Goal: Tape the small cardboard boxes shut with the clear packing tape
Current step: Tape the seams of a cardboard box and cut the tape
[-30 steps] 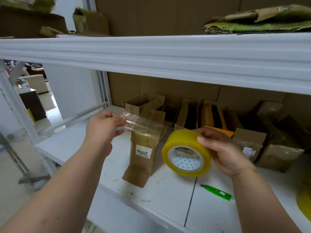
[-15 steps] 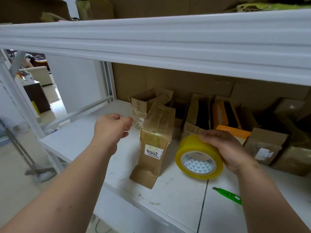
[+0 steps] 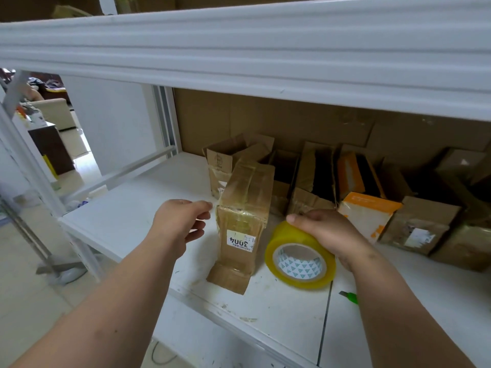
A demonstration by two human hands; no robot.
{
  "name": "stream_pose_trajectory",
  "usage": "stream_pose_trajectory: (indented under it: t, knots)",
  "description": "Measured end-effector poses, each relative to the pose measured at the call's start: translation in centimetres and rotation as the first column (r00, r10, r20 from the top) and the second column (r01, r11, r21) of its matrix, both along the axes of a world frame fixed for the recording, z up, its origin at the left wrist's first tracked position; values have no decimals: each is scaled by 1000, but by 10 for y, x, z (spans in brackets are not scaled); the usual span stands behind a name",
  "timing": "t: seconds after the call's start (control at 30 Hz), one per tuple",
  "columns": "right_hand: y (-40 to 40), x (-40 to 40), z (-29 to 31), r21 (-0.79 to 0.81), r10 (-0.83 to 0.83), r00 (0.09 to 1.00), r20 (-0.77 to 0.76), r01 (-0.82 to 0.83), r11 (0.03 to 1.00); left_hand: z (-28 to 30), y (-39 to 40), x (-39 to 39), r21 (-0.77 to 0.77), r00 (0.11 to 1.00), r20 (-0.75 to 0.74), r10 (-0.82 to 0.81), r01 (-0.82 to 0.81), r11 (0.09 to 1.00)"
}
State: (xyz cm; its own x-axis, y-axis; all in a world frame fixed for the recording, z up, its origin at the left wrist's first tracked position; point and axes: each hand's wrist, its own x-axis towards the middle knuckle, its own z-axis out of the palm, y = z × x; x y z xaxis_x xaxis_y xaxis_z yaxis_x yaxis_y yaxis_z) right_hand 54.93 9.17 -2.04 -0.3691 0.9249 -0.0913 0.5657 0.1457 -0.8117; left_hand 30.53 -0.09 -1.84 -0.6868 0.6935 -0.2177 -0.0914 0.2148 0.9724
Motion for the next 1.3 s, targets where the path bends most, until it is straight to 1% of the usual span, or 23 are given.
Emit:
stream_pose_trajectory:
  t: [0.2,0.37,0.43,0.5,0.53,0.67,0.7,0.73,0.8,0.83,0.93,1.03,1.07,1.13,1.2,1.3]
  knots:
    - [-6,-20,-4,-13,6,990,139,-4,1000,2,-4,10,-101,991,16,-132,133,986]
    - [-2,-24,3,-5,9,973,231,-8,1000,-1,0,9,-106,989,-84,-120,111,988]
    - [-1,-26,4,-17,13,969,246,-9,1000,-5,1,11,-63,984,-149,-93,85,994]
    - [0,-29,3,-21,8,966,257,-2,1000,-7,1,15,12,971,-217,-96,101,995]
    - [0,-31,2,-22,0,966,257,6,1000,-8,1,16,35,969,-224,-104,115,993]
    - [1,-32,0,-9,-19,961,277,22,1000,-3,-8,18,64,981,-127,-143,152,986]
    - [0,-32,-1,-1,-25,960,280,26,1000,-2,-10,18,68,978,-123,-167,176,982]
    - [0,-33,-1,5,-30,959,281,30,1000,-2,-13,18,60,967,-160,-198,210,976]
    - [-3,-33,-1,29,-29,957,288,21,999,-4,-18,19,22,918,-296,-264,283,959]
    - [-6,-33,-2,55,-29,956,291,14,998,-5,-18,19,17,898,-347,-271,295,955]
    - [-15,-34,-2,154,-42,969,245,4,988,-6,-16,19,41,878,-419,-231,272,961]
    - [-26,-35,-1,146,-10,981,191,-18,989,-13,-13,18,85,893,-407,-190,245,966]
    - [-29,-35,1,144,1,980,201,-31,989,-15,-12,19,105,901,-402,-163,223,969]
    - [-34,-39,5,184,2,954,299,-60,981,-21,-12,23,128,906,-412,-95,161,979]
    - [-37,-45,7,239,-38,917,396,-63,969,-23,-13,28,123,877,-480,-26,97,988]
    - [-41,-55,7,328,-91,898,431,-62,943,-26,-17,34,111,808,-589,23,52,992]
